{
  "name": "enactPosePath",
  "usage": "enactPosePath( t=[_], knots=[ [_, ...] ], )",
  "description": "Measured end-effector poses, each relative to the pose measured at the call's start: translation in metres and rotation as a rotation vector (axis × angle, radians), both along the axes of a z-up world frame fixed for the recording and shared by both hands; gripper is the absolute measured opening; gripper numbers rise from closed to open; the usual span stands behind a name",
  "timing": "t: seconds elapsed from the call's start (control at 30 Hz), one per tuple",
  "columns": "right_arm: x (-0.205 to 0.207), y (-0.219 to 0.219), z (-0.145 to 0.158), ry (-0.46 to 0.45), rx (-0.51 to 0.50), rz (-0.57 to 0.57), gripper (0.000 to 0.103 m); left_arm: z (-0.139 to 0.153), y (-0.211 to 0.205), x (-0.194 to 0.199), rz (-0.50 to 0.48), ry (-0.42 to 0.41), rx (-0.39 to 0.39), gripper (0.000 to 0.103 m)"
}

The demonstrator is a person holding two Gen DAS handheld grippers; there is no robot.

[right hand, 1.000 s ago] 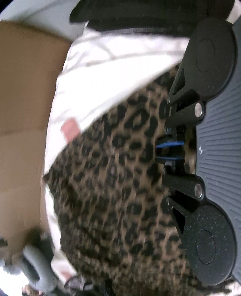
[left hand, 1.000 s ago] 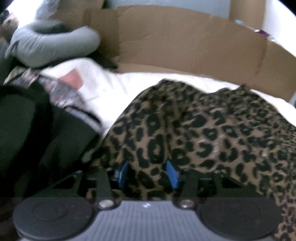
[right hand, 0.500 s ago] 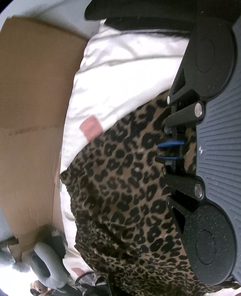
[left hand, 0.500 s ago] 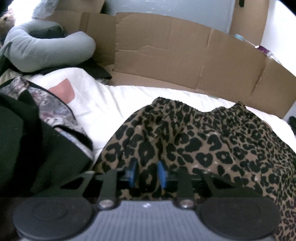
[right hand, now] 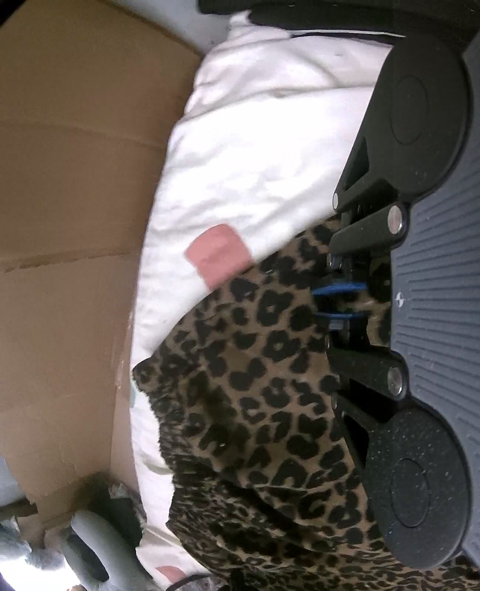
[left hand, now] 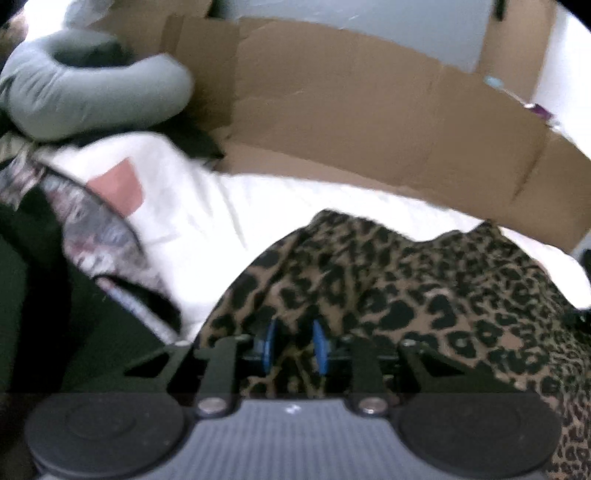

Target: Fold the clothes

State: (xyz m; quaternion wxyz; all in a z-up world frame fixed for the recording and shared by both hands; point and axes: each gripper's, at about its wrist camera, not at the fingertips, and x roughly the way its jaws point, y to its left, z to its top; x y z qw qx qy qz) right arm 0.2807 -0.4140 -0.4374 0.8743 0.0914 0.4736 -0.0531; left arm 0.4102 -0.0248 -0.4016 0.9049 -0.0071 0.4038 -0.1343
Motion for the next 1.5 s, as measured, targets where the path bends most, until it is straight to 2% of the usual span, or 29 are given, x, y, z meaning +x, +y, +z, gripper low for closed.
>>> enactPosePath(
  t=[0.17,0.23,0.37,0.53,0.63,0.9,1.03,1.2,1.3,1.4,1.5],
  knots=[
    [0.022,0.001,0.003,-0.024,0.012,0.024,0.016,-0.004,-0.001,0.006,0.003,0.007,-0.015,0.021],
    [0.031,0.003,0.002,-0.027,0.008,0.030,0.016,-0.010,-0.002,0.012,0.008,0.024,0.002,0.021],
    [0.047,0.004,-0.003,-0.037,0.005,0.019,0.016,-0.017,-0.001,0.025,0.037,0.058,0.012,0.027],
    [0.066,0.005,-0.009,-0.050,0.000,-0.006,0.016,-0.022,-0.005,0.035,0.093,0.071,0.025,0.029],
    [0.077,0.007,-0.011,-0.050,-0.022,-0.009,0.016,-0.020,-0.008,0.034,0.081,0.063,0.057,0.029],
    [0.087,0.010,-0.008,-0.026,-0.091,-0.025,0.016,-0.009,0.000,0.021,0.107,0.048,0.060,0.029],
    [0.077,0.015,0.005,-0.057,-0.065,-0.005,0.017,-0.002,-0.002,0.007,0.117,0.010,0.054,0.026],
    [0.067,0.034,0.021,-0.110,-0.013,0.062,0.017,0.016,-0.029,-0.006,0.043,-0.034,0.029,0.027],
    [0.068,0.051,0.032,-0.142,0.018,0.109,0.018,0.028,-0.051,-0.010,-0.018,-0.053,-0.014,0.029],
    [0.072,0.070,0.037,-0.149,0.052,0.162,0.018,0.028,-0.073,-0.008,-0.076,-0.037,-0.041,0.029],
    [0.077,0.087,0.029,-0.114,0.039,0.196,0.018,0.012,-0.087,-0.002,-0.084,0.020,-0.029,0.029]
  ],
)
